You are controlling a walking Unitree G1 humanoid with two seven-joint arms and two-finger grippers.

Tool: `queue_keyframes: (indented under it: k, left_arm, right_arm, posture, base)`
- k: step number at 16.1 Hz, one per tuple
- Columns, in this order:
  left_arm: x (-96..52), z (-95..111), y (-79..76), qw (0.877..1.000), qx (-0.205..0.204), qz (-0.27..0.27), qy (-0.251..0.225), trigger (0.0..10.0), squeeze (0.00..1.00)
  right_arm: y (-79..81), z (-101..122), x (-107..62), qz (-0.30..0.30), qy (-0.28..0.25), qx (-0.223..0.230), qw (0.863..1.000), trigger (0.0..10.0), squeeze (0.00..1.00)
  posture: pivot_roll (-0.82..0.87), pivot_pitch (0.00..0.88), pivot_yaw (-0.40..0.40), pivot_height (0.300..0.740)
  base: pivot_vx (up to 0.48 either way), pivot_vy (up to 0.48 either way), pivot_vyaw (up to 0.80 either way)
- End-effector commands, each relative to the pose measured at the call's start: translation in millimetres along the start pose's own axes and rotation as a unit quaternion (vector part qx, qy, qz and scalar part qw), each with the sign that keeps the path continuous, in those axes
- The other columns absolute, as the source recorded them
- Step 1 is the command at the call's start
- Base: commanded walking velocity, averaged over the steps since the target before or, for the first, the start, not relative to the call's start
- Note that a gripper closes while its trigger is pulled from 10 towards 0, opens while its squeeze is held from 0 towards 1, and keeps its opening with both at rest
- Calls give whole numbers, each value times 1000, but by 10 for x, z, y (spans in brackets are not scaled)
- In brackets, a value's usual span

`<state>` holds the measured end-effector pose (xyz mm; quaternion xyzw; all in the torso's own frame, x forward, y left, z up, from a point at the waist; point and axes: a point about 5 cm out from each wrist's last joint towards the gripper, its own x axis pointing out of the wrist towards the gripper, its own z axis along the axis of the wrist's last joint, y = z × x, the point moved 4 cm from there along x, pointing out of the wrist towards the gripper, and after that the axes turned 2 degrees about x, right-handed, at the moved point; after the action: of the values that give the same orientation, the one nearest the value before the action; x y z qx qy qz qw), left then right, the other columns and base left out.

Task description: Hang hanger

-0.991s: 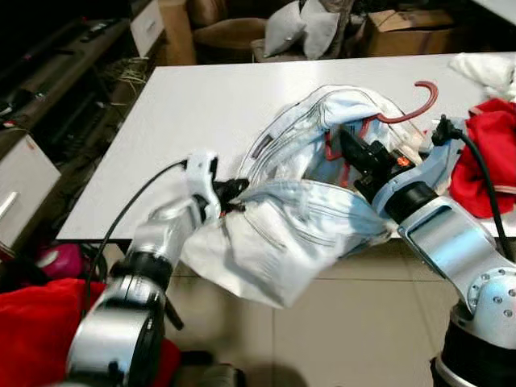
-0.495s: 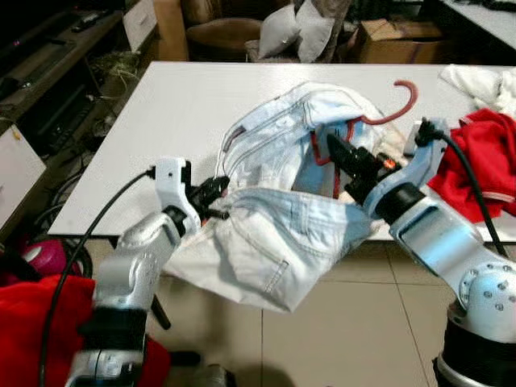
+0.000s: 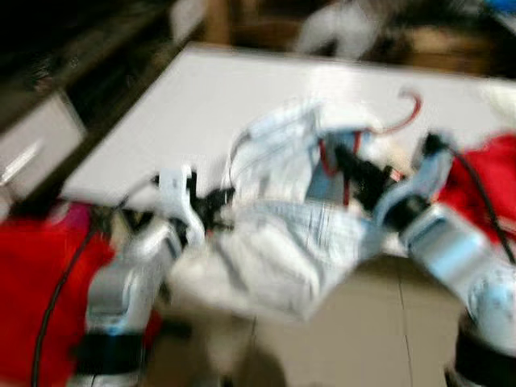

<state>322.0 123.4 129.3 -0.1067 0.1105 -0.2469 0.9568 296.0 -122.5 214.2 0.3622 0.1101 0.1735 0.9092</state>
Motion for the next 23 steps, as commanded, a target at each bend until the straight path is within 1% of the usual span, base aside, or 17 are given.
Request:
queue_keyframes:
  k: [1, 5, 6, 10, 11, 12, 13, 14, 15, 17, 19, 20, 22, 23]
  left_arm:
    - [-49, 14, 2, 1000, 1, 5, 1, 10000, 0]
    - [-180, 15, 5, 1000, 8, 16, 4, 10000, 0]
    - [-220, 41, -18, 1000, 3, 13, -1, 10000, 0]
    - [-350, 124, -101, 1000, 21, -2, -10, 10000, 0]
    - [-399, 101, -119, 999, 31, -2, -8, 10000, 0]
    - [-419, 77, -120, 1000, 29, -1, -5, 10000, 0]
    - [-429, 67, -118, 1000, 31, 0, -2, 10000, 400]
    - [-453, 55, -119, 999, 38, -2, 4, 10000, 1000]
    - [-517, 65, -148, 999, 48, -24, 9, 10000, 1000]
    - [-581, 77, -155, 998, 51, -45, 15, 10000, 1000]
    - [-726, 69, -107, 994, 63, -76, 36, 10000, 1000]
    - [-757, 61, -92, 994, 67, -78, 43, 10000, 1000]
    - [-826, 16, -57, 992, 70, -86, 63, 10000, 1000]
    - [-828, -9, -34, 992, 73, -79, 69, 10000, 1000]
  right_arm:
    - [141, -2, -33, 40, 5, -6, 999, 10000, 0]
    - [149, -73, -53, 53, 27, -20, 998, 10000, 0]
    - [158, -100, -58, 58, 33, -21, 998, 10000, 0]
    - [151, -194, -93, 66, 54, -23, 996, 10000, 0]
    - [109, -263, -138, 64, 68, -24, 995, 10000, 0]
    - [91, -291, -158, 63, 73, -24, 995, 10000, 0]
    - [84, -302, -166, 63, 76, -25, 995, 10000, 0]
    - [75, -317, -178, 63, 79, -27, 995, 10000, 0]
    - [42, -340, -203, 60, 85, -31, 994, 10000, 0]
    - [10, -355, -216, 55, 88, -34, 994, 10000, 0]
    - [-45, -409, -226, 44, 98, -46, 993, 10000, 0]
    - [-60, -423, -230, 42, 101, -50, 993, 10000, 0]
    - [-159, -427, -215, 17, 101, -79, 992, 10000, 0]
    - [-183, -427, -212, 13, 101, -86, 991, 10000, 0]
  posture:
    - [14, 22, 28, 740]
    - [20, 29, 16, 740]
    - [22, 32, 13, 740]
    - [33, 50, 10, 740]
    - [39, 57, 8, 740]
    - [39, 58, 9, 740]
    - [39, 59, 11, 740]
    - [40, 59, 13, 740]
    - [41, 58, 19, 740]
    - [43, 56, 21, 740]
    - [44, 52, 21, 740]
    - [47, 51, 19, 740]
    - [51, 47, 16, 740]
    - [50, 44, 15, 740]
  base:
    - [0, -368, 800]
    - [0, -337, 800]
    - [0, 0, 800]
    - [0, 0, 800]
    - [0, 0, 800]
    - [0, 0, 800]
    - [0, 0, 800]
    - [0, 0, 800]
    - [0, 0, 800]
    - [0, 0, 800]
    - [0, 0, 800]
    - [0, 0, 800]
    - [0, 0, 800]
    - [0, 0, 800]
